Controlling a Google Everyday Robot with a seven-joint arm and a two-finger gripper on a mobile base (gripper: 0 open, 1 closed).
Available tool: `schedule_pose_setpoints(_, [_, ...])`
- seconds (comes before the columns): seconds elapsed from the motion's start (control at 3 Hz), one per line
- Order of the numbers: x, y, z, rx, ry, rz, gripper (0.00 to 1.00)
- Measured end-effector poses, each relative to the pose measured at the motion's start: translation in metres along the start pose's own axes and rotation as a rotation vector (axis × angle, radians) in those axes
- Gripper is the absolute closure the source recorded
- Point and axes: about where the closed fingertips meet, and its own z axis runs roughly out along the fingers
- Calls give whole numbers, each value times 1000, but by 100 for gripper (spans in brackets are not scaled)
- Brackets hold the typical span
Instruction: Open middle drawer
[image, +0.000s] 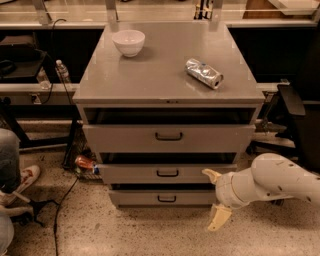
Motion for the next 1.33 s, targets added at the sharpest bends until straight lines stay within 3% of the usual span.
schedule_pose_setpoints(0.67, [16,-16,20,44,54,-51,0])
schedule_pose_setpoints(1.0, [56,-58,55,126,118,-115,0])
schedule_pose_setpoints(1.33, [78,-81,77,164,132,-133,0])
